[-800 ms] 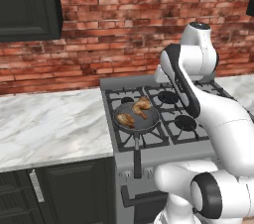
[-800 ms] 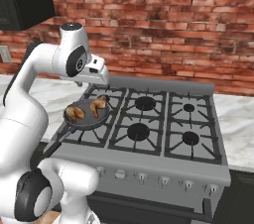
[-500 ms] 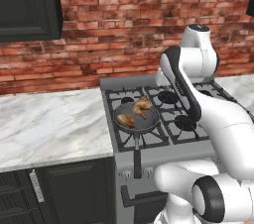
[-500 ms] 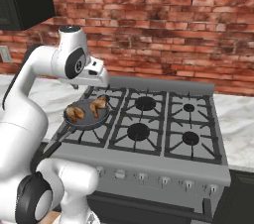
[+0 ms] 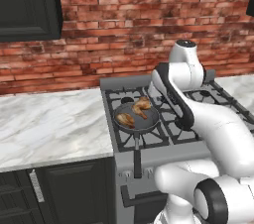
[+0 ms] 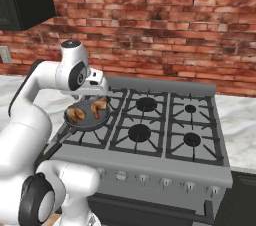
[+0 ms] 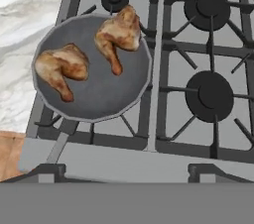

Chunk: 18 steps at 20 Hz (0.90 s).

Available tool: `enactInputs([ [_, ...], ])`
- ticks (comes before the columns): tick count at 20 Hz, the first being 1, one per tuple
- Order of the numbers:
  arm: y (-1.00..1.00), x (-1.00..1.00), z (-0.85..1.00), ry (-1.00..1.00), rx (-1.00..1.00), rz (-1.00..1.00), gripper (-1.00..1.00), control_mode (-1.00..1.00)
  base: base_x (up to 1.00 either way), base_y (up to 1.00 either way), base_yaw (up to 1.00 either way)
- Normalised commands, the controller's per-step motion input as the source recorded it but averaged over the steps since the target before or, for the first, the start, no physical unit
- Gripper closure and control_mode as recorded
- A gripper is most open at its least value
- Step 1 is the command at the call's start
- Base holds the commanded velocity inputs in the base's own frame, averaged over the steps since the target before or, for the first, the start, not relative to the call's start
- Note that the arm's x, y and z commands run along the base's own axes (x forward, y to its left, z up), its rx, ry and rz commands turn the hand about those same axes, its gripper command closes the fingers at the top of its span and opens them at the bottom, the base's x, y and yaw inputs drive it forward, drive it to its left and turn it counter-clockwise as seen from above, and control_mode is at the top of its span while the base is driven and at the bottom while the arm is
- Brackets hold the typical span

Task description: Take the chicken drumsticks from the pan and place one on each plate on the dining counter.

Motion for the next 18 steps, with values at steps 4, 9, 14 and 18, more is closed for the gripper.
enactInputs([
  [4,0.35,0.52,-0.58,0.00,0.00,0.00,-1.00,-1.00,0.00,0.00,0.00],
  [9,0.22,0.60,-0.52,0.09,0.01,0.00,-1.00,-1.00,0.00,0.00,0.00],
  [14,0.02,0.51,-0.45,0.16,0.11,0.00,-1.00,-1.00,0.00,0.00,0.00],
  [18,0.09,0.39,-0.43,0.12,0.04,0.00,-1.00,-1.00,0.00,0.00,0.00],
])
